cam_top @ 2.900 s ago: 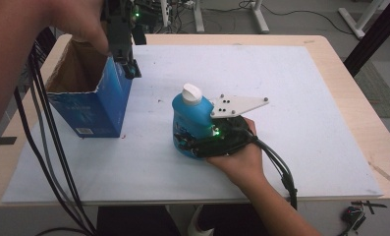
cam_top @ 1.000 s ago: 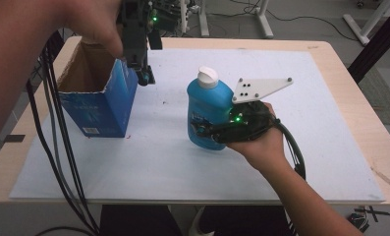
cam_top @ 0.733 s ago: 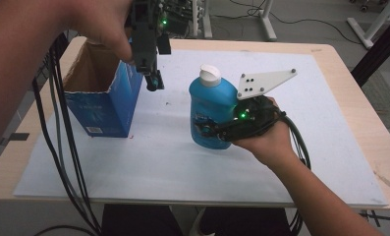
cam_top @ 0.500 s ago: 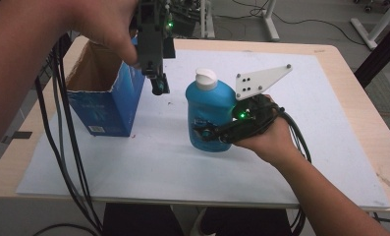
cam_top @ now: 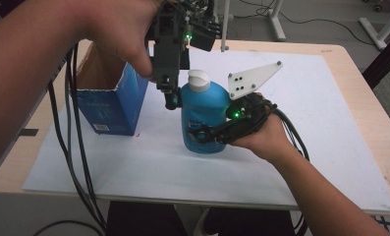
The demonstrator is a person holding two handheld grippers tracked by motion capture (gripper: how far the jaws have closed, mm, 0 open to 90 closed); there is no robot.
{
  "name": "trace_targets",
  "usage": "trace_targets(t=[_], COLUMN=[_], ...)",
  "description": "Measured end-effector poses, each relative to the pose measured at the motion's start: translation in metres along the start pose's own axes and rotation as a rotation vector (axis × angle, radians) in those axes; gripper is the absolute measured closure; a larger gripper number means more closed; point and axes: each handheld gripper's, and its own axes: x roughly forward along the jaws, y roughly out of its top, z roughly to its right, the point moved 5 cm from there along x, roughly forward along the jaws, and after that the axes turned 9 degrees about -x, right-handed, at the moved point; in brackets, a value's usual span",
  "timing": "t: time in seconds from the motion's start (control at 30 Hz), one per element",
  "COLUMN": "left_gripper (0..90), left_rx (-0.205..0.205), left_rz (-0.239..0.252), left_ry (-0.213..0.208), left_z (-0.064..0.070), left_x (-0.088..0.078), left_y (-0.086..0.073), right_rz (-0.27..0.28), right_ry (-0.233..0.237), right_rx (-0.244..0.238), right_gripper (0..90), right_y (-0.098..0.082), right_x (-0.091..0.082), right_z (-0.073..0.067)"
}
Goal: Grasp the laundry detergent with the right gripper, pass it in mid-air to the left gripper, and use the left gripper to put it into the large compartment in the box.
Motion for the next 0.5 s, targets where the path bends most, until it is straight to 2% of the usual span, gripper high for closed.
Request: trace_targets(t=[0.2,0.5], left_gripper=[1.7,1.7], left_rx=[-0.002,0.002], left_rz=[-0.004,-0.001], left_ry=[0.007,0.021], left_z=[0.002,0.003], left_x=[0.004,0.007], left_y=[0.006,0.011], right_rz=[0.008,0.027], right_ry=[0.012,0.022], right_rx=[-0.017,-0.015], right_gripper=[46.2,46.3], right_y=[0.006,0.011], right_x=[0.006,0.010], right_z=[0.003,0.005])
